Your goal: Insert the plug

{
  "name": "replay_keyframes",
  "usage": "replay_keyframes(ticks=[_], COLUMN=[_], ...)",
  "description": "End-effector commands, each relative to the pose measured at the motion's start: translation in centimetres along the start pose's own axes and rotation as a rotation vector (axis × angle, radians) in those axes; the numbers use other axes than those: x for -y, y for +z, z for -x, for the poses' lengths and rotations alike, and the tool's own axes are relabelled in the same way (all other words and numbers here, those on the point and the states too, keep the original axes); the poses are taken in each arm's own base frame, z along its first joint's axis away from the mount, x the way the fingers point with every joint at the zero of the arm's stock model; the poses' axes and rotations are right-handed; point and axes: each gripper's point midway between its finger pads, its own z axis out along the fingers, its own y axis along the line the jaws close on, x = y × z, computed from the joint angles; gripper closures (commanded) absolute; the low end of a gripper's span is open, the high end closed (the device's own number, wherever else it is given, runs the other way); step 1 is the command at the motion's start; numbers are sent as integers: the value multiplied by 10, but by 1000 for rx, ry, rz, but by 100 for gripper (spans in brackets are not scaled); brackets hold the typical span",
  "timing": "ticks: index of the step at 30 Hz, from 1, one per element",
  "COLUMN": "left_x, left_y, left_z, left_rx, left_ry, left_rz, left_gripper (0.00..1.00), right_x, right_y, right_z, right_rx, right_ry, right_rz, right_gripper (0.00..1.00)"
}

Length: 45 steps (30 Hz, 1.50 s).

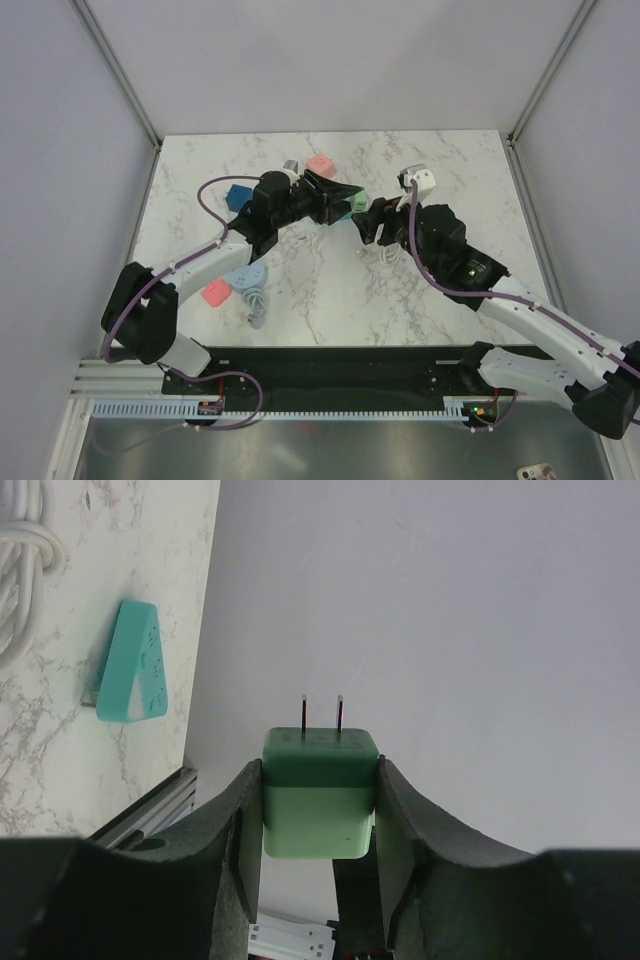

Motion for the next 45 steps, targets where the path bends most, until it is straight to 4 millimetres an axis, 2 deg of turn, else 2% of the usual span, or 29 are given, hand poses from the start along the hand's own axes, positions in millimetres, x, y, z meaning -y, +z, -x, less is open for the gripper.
replay_keyframes(ticks=[1,4,6,8,13,21,24,25,27,29,30,31,32,33,34,36,37,38,40,44,45], left_x=[32,30,31,30,26,24,20,19,18,19,20,19,17,16,14,11,9,7,1,-1,-2], left_y=[-14,-15,-17,-19,-20,-20,-20,-19,-19,-18,-17,-17,-16,-15,-15,-15,-16,-16,-17,-18,-19], left_z=[6,6,5,4,5,1,-1,-3,-4,-8,-10,-11,-13,-14,-15,-16,-15,-13,-8,4,6], left_rx=[54,57,56,59,64,54,45,40,32,6,-5,-14,-29,-36,-46,-58,-57,-55,-39,-28,-23], left_ry=[-32,-35,-36,-40,-40,-42,-47,-48,-45,-35,-32,-34,-35,-38,-41,-38,-21,-10,31,106,135], left_rz=[-92,-86,-89,-90,-82,-86,-83,-84,-93,-106,-106,-103,-99,-97,-93,-88,-86,-81,-54,-30,-28], left_gripper=[98,98,98,98,98,98,98,98,98,86,80,70,66,61,51,44,39,36,26,19,19], right_x=[-2,-2,6,5,-1,2,5,5,7,5,4,4,4,4,3,2,8,8,15,24,35], right_y=[8,15,19,23,31,44,49,50,54,58,60,61,62,62,62,62,63,62,61,54,51], right_z=[23,16,13,17,16,10,6,10,5,4,5,4,3,4,5,7,0,7,1,-2,-12], right_rx=[79,72,77,103,111,115,129,152,151,155,163,162,163,168,174,177,147,148,107,54,7], right_ry=[-47,-84,-98,-87,-61,-50,-48,-38,-38,-34,-30,-31,-32,-31,-30,-21,-24,-14,-4,35,39], right_rz=[-34,-68,-128,-132,-124,-150,-162,-168,-173,-167,-164,-165,-166,-164,-158,-156,-188,-205,-251,-311,-351], right_gripper=[32,35,38,41,43,45,54,67,79,85,92,96,100,100,100,100,100,100,100,100,100])
